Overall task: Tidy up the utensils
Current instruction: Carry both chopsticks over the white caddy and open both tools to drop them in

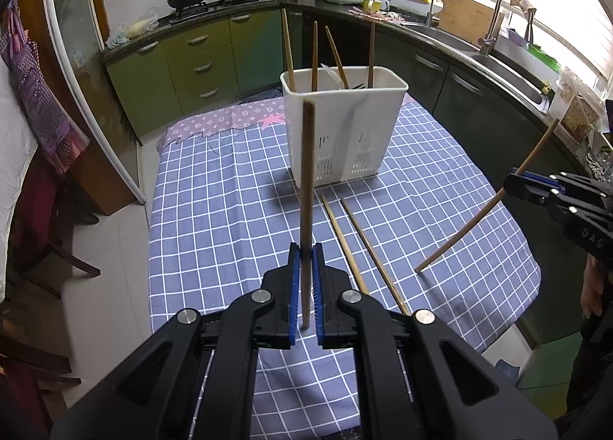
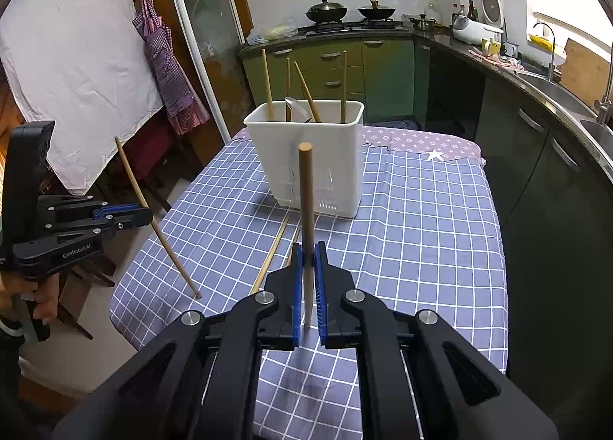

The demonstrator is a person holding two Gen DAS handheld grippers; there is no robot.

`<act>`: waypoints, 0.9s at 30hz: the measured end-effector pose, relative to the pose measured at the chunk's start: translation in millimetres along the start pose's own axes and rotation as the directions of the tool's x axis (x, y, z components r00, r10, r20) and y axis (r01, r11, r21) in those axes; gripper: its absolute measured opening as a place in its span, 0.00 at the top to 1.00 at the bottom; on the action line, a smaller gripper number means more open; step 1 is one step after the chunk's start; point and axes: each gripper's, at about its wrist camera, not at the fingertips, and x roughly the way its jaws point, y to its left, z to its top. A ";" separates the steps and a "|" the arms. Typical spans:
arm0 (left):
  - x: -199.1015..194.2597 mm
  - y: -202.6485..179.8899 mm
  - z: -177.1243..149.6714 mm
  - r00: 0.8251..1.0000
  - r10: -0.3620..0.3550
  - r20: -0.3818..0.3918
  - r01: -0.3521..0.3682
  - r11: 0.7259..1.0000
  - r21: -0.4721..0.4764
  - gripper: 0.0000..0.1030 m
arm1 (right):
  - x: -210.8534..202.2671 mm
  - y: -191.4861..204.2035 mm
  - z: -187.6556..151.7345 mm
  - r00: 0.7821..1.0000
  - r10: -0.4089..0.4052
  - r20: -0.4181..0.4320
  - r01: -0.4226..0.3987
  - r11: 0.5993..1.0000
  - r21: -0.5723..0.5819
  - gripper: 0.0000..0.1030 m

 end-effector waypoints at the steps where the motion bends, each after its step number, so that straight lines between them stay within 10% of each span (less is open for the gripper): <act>1: -1.8 -0.4 1.5 1.000 0.000 0.005 0.000 1.000 0.000 0.94 | 0.2 0.4 0.1 1.000 0.001 -0.001 -0.001 1.000 0.000 0.93; 10: -26.8 -3.6 38.3 0.998 -0.028 0.061 0.028 1.000 -0.003 0.94 | 0.1 1.9 -1.4 1.000 0.005 -0.003 -0.005 1.000 -0.015 0.93; 21: -88.7 -9.0 159.9 0.960 -0.032 0.279 0.036 0.999 -0.008 0.94 | 1.2 -11.2 -1.7 1.000 0.023 -0.001 -0.023 1.000 0.001 0.93; 27: -59.2 -14.3 195.8 0.947 0.027 0.321 -0.023 1.000 -0.018 0.94 | 2.7 -13.2 -2.0 0.999 0.039 -0.004 -0.039 0.999 0.004 0.93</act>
